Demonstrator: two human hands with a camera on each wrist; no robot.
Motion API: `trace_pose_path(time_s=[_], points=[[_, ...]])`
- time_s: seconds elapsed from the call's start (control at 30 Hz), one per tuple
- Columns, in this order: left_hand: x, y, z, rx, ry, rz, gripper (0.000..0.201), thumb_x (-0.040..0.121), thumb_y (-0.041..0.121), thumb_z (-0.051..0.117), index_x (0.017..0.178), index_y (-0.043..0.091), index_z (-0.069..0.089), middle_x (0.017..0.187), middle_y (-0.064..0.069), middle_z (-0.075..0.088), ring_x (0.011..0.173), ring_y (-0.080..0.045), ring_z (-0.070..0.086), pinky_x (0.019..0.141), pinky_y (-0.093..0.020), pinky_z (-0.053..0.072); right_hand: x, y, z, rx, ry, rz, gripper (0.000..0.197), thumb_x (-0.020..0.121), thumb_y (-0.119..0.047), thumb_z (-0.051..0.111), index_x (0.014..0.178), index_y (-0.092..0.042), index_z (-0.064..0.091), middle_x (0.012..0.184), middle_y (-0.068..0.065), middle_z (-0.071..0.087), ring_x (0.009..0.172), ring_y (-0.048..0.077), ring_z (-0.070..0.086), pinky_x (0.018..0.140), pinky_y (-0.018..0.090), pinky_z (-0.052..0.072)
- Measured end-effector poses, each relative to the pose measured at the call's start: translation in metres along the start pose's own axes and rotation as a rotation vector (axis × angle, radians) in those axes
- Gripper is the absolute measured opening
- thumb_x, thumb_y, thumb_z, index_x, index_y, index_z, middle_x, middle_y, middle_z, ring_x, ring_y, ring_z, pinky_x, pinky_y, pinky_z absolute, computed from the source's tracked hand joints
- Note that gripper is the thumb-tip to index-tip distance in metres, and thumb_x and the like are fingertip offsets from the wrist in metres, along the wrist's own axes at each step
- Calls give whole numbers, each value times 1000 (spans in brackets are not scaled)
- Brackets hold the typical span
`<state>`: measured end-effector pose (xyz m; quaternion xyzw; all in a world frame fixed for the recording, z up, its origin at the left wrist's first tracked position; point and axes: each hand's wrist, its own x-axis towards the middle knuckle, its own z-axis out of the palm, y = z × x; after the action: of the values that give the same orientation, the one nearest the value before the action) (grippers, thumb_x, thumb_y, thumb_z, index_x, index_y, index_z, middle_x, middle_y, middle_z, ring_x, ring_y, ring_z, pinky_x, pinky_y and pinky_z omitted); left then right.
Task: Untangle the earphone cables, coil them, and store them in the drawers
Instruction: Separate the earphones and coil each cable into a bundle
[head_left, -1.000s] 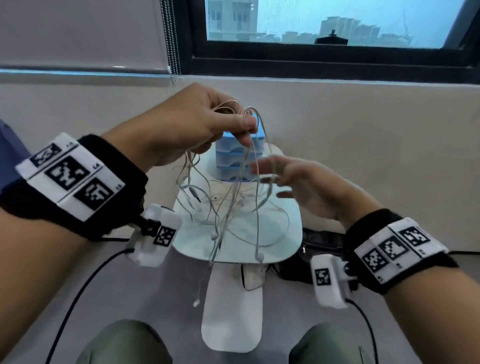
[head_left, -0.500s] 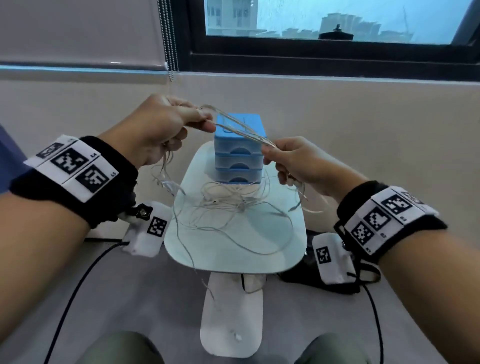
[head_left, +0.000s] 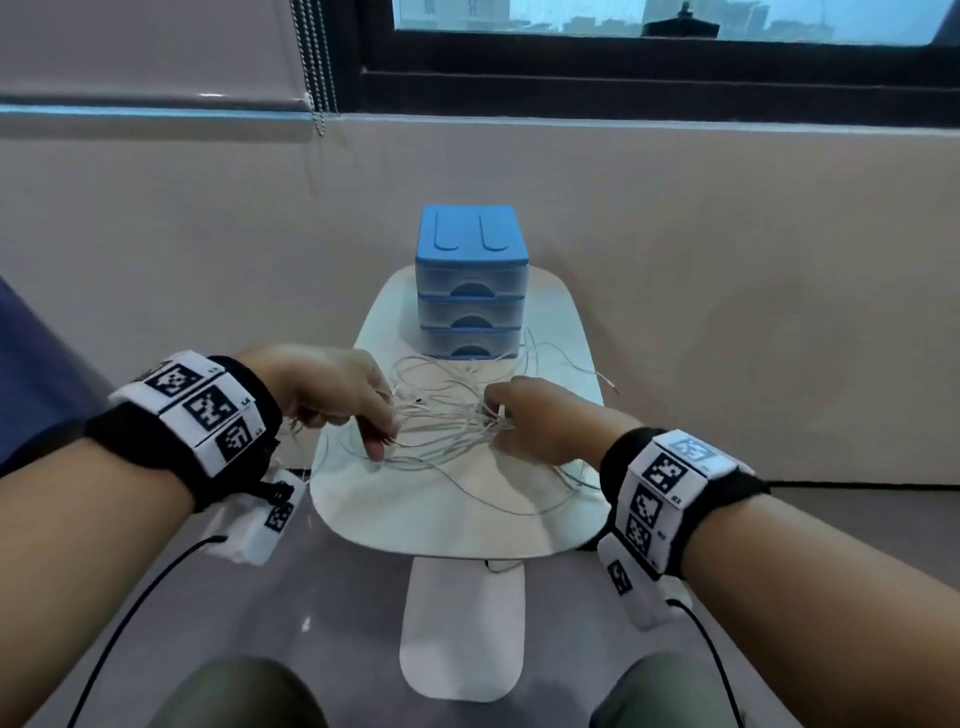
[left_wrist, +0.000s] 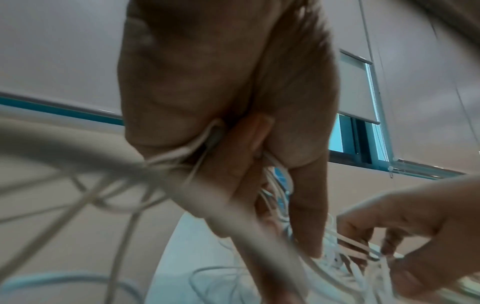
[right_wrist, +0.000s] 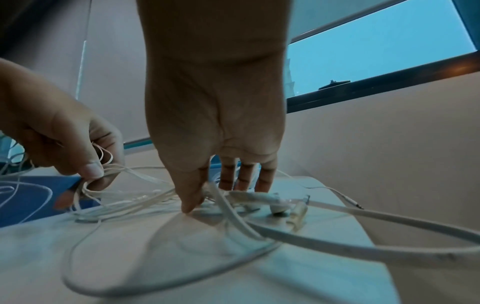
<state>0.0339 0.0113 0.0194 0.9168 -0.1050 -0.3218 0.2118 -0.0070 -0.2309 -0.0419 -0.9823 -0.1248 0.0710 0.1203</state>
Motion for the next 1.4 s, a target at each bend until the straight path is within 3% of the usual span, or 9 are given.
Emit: trace_pose_path(time_s=[0.3, 0.47, 0.6, 0.73, 0.9, 1.0, 1.13, 1.23, 1.4], points=[[18, -4, -5, 7, 103, 8, 27, 95, 21, 74, 99, -5, 72, 88, -4, 79, 44, -11, 25, 41, -19, 20, 17, -2, 2, -71, 20, 43, 40, 95, -34, 62, 132, -29, 48, 129, 5, 48, 111, 36, 55, 97, 52, 50], [26, 1, -3, 42, 217, 26, 24, 93, 25, 76, 90, 1, 76, 51, 7, 57, 46, -15, 27, 41, -20, 23, 15, -8, -7, -64, -5, 88, 44, 93, -32, 64, 134, -26, 50, 130, 5, 50, 115, 35, 56, 99, 52, 50], [20, 4, -4, 56, 236, 41, 33, 93, 34, 74, 84, 3, 79, 75, -6, 71, 47, -18, 30, 43, -22, 26, 6, -8, -12, -19, 20, 62, 39, 96, -27, 64, 133, -20, 56, 130, 5, 55, 111, 27, 57, 90, 35, 47], [-8, 13, -9, 57, 357, 107, 30, 96, 32, 70, 84, 6, 77, 75, 4, 78, 45, -14, 34, 43, -21, 28, -10, -8, -30, 75, 176, 185, 19, 91, -37, 65, 108, -27, 64, 116, 0, 61, 95, 22, 60, 85, 37, 54], [-49, 31, -2, -520, 483, 480, 26, 100, 27, 65, 108, 4, 74, 91, -13, 74, 45, -8, 30, 42, -21, 25, -40, -34, -43, 637, 391, 133, 5, 88, -28, 71, 87, -22, 71, 91, -2, 72, 86, 19, 69, 80, 37, 57], [-73, 47, 14, -920, 350, 662, 32, 94, 17, 62, 123, 6, 70, 84, -2, 56, 52, -8, 28, 44, -18, 24, -64, -58, -41, 887, 269, -72, 15, 90, -16, 72, 103, -21, 76, 102, 1, 76, 93, 14, 67, 83, 30, 50], [-92, 55, 41, -1197, 229, 852, 61, 75, 11, 47, 134, 6, 65, 94, -3, 52, 64, -11, 37, 56, -21, 33, -87, -77, -35, 997, 67, -218, 29, 87, -26, 72, 116, -20, 72, 108, -4, 72, 97, 8, 61, 87, 30, 45], [-99, 55, 61, -1322, 237, 888, 70, 69, 5, 44, 136, 8, 64, 103, -6, 51, 71, -11, 41, 59, -21, 41, -96, -85, -25, 992, 134, -241, 17, 96, -12, 69, 110, -3, 66, 101, 4, 68, 86, 7, 59, 79, 22, 46], [-108, 34, 89, -1354, 301, 880, 81, 62, -5, 42, 138, 13, 63, 110, -5, 55, 80, -10, 48, 71, -23, 43, -106, -90, -17, 1060, 277, -132, 14, 98, -7, 64, 86, -15, 62, 87, 6, 68, 82, 13, 61, 69, 21, 43]])
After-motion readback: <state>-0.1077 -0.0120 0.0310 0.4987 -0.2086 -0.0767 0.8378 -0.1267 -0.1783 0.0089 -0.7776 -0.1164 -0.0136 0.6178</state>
